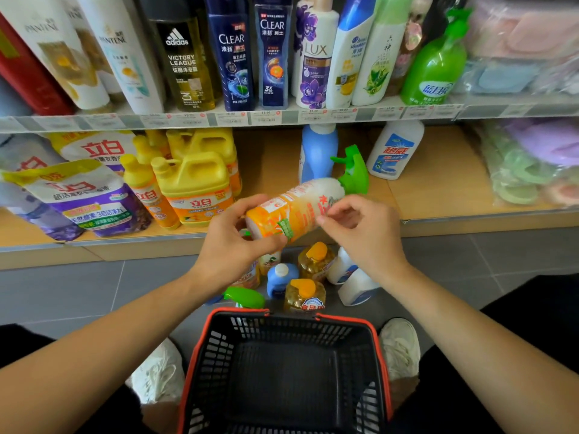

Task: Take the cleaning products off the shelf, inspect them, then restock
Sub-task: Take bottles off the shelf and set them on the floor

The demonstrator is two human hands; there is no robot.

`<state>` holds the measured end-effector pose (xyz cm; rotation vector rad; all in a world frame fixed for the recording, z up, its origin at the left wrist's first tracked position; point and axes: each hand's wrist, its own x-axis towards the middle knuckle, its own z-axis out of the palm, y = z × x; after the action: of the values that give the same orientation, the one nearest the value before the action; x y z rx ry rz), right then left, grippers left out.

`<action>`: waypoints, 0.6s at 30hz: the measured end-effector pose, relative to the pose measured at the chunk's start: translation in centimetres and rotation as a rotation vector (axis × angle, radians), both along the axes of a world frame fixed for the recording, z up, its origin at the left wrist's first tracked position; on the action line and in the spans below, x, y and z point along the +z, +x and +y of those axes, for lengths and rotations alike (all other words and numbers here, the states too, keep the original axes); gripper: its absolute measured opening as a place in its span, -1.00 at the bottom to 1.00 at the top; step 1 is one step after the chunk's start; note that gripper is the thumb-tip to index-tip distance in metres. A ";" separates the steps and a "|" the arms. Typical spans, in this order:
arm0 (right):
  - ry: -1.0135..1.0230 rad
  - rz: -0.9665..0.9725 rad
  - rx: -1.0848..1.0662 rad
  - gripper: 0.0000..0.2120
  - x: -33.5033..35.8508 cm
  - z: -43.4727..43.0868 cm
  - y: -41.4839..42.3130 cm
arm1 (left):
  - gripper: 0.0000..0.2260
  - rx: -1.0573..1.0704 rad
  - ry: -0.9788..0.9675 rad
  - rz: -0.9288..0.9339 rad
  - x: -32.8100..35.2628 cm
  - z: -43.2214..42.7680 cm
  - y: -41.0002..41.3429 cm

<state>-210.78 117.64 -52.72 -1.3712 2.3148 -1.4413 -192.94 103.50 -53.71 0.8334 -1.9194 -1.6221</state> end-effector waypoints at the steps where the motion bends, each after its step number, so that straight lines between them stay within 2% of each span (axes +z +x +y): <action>1: 0.002 0.117 0.077 -0.74 0.1 -0.1 0.0 | -0.35 -0.015 -0.083 -0.013 0.0 -0.2 0.0; 3: 0.086 0.281 0.222 -0.44 0.2 -0.3 -0.4 | -0.34 -0.081 -0.203 -0.025 0.2 -0.3 0.1; 4: 0.164 0.294 0.265 -0.31 0.2 -0.3 -0.8 | -0.34 -0.122 -0.227 -0.024 0.2 -0.3 0.1; 7: 0.451 0.155 0.354 -0.09 0.2 -0.3 -1.7 | -0.35 -0.244 -0.247 0.005 0.1 0.1 0.2; 9: 0.504 0.073 0.418 -0.13 0.2 -0.2 -2.3 | -0.36 -0.315 -0.250 0.044 0.1 0.4 0.3; 13: 0.327 0.066 0.414 -0.26 -0.4 0.0 -2.2 | -0.30 -0.361 -0.223 0.066 0.2 0.1 0.2; 18: 0.165 0.465 0.285 -0.23 -1.7 0.0 -1.2 | -0.51 -0.168 0.166 -0.011 0.9 0.2 -0.3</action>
<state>-211.96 117.60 -54.39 -2.0540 2.2794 -0.9018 -193.28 103.66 -52.85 0.7638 -1.9264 -1.9017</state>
